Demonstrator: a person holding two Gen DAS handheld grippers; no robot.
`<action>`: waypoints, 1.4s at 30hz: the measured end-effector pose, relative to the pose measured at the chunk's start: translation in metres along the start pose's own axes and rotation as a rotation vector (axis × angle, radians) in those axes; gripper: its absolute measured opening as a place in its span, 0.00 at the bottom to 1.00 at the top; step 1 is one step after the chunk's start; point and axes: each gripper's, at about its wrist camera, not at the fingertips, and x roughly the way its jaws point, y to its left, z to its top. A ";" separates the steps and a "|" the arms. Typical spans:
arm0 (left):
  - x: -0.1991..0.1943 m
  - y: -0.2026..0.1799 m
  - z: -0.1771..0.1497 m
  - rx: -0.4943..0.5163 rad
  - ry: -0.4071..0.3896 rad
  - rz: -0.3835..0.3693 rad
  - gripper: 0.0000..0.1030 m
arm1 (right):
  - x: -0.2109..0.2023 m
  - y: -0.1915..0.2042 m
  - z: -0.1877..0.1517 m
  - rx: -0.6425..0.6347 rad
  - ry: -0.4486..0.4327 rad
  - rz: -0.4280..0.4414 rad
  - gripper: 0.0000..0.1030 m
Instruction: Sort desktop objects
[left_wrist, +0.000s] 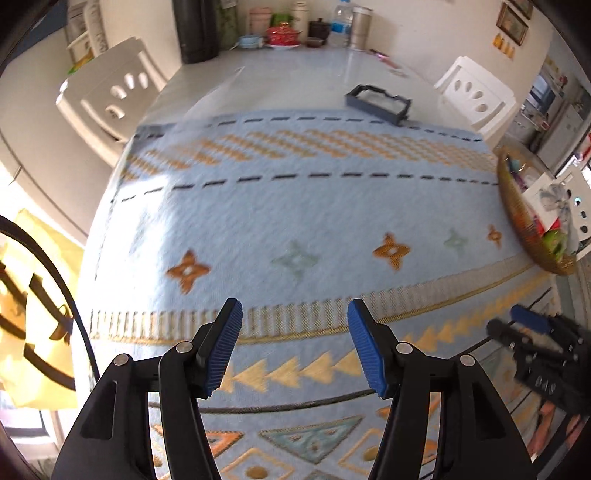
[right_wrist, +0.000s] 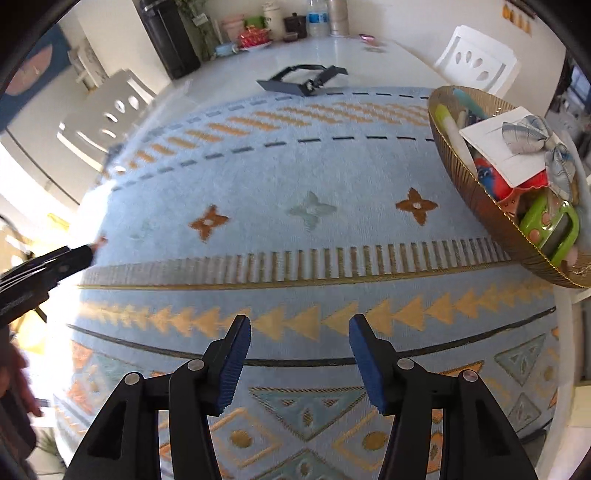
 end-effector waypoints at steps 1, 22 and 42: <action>0.003 0.005 -0.008 -0.004 -0.007 0.023 0.56 | 0.003 0.000 -0.001 -0.007 0.003 -0.016 0.53; 0.019 0.033 -0.106 -0.100 -0.138 0.082 0.84 | 0.023 -0.043 -0.045 0.050 -0.084 -0.127 1.00; 0.022 0.029 -0.115 -0.085 -0.169 0.102 1.00 | 0.020 -0.041 -0.069 -0.020 -0.234 -0.110 1.00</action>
